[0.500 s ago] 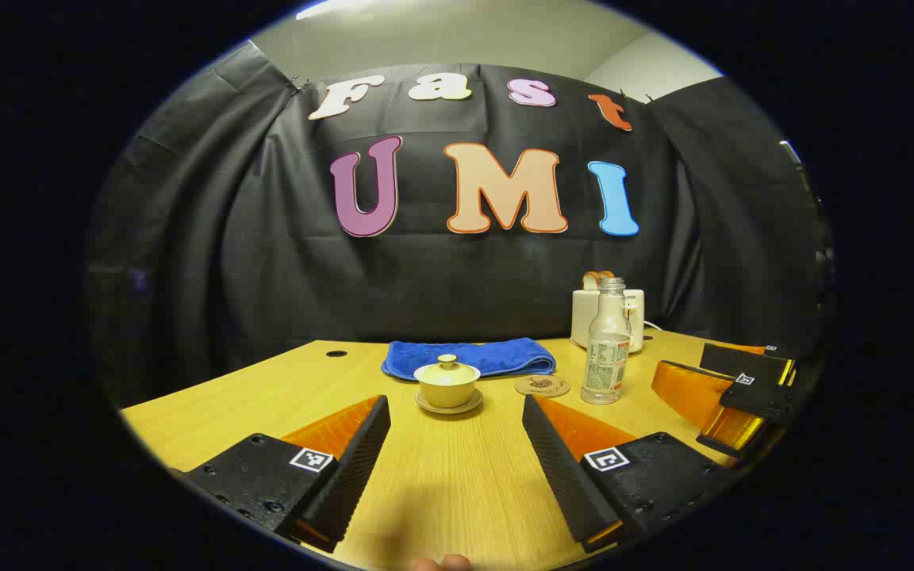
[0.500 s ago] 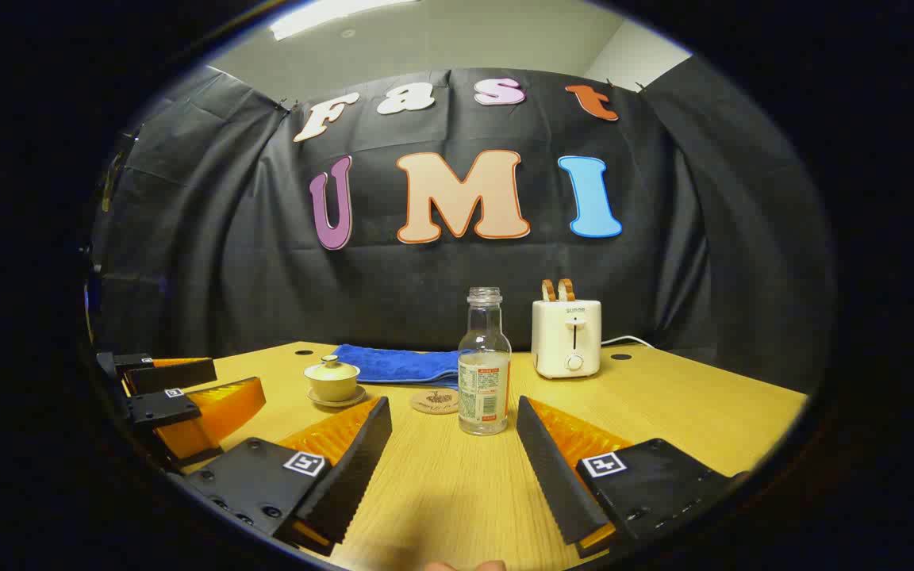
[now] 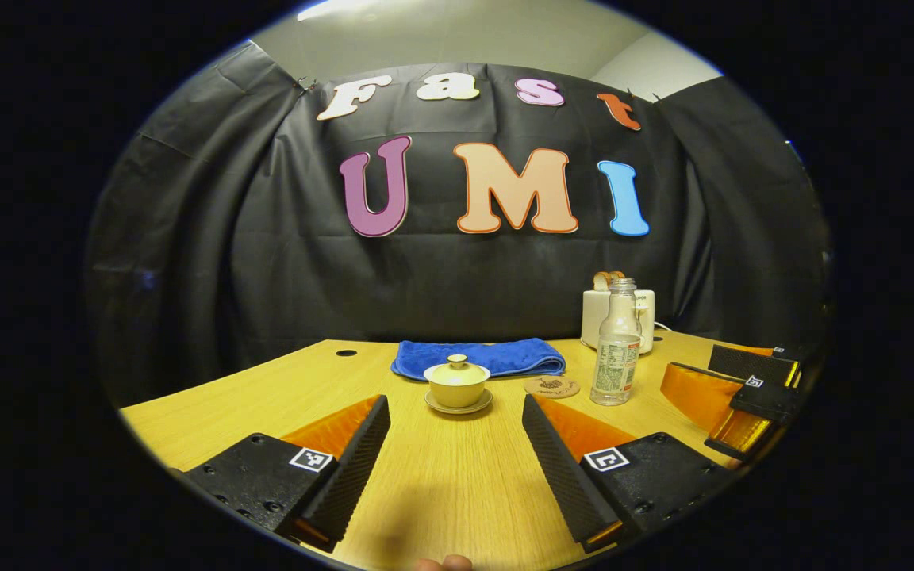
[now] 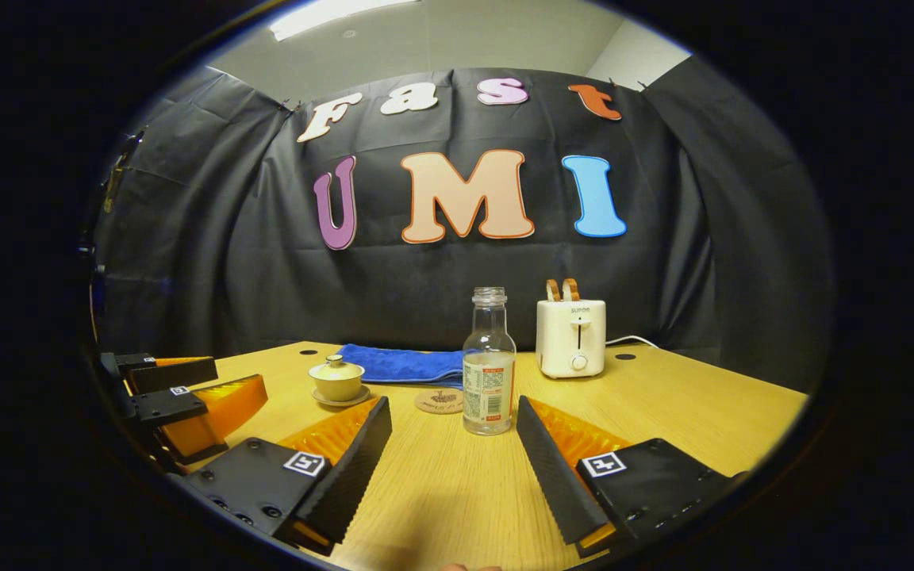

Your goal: Open the teacup lid with one hand, grasp the water bottle and pour water into the teacup with the other hand; after pouring, place the water bottle on the coaster and then close the teacup lid.

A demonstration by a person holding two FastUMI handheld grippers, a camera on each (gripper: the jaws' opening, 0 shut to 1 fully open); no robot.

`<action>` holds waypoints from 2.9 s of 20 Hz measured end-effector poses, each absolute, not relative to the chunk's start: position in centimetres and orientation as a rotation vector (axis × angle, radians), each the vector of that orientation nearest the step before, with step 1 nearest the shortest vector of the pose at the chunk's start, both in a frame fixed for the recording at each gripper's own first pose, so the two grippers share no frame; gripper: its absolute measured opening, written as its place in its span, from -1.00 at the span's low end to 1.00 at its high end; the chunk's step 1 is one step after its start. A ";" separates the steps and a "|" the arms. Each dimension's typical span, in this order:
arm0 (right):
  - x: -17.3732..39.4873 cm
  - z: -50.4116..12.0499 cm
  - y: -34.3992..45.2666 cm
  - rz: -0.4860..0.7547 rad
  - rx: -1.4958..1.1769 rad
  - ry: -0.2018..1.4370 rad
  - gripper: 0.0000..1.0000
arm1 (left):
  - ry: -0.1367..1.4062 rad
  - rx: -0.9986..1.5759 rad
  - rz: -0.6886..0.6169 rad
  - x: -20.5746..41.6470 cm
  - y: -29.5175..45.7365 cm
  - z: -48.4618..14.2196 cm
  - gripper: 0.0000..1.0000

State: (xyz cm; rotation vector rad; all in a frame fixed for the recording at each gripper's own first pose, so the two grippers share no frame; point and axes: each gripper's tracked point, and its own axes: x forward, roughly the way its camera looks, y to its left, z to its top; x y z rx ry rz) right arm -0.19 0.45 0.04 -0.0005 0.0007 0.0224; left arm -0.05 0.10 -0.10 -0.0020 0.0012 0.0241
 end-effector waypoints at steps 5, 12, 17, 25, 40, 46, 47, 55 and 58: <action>-0.1 0.0 0.5 0.026 -0.001 0.002 1.00 | 0.003 -0.004 0.021 0.1 0.1 -0.1 0.96; -0.2 0.1 0.5 0.028 -0.001 0.002 0.96 | 0.003 -0.005 0.018 0.1 0.1 0.0 0.96; -0.2 0.0 0.6 0.037 0.000 0.005 0.96 | 0.002 -0.006 0.011 0.0 0.0 0.0 0.99; 0.1 0.0 0.2 0.059 0.000 0.009 1.00 | -0.002 -0.005 -0.014 0.0 -0.5 0.0 0.96; 0.1 0.1 -1.6 0.077 0.001 0.007 0.94 | 0.015 -0.006 -0.062 6.0 0.3 -0.4 0.96; 0.2 0.2 -3.9 0.037 -0.002 0.005 0.94 | 0.126 -0.018 -0.041 12.2 1.5 -2.3 0.96; 0.1 0.2 -4.1 0.034 -0.002 0.004 0.94 | 0.136 -0.016 -0.038 12.9 1.5 -2.5 0.96; 0.1 0.2 -4.8 0.021 -0.003 0.004 0.99 | 0.172 0.008 -0.006 17.9 2.0 -2.8 0.96; 0.0 0.2 -4.9 0.019 -0.004 0.004 0.94 | 0.186 0.012 -0.021 18.7 1.7 -3.2 0.96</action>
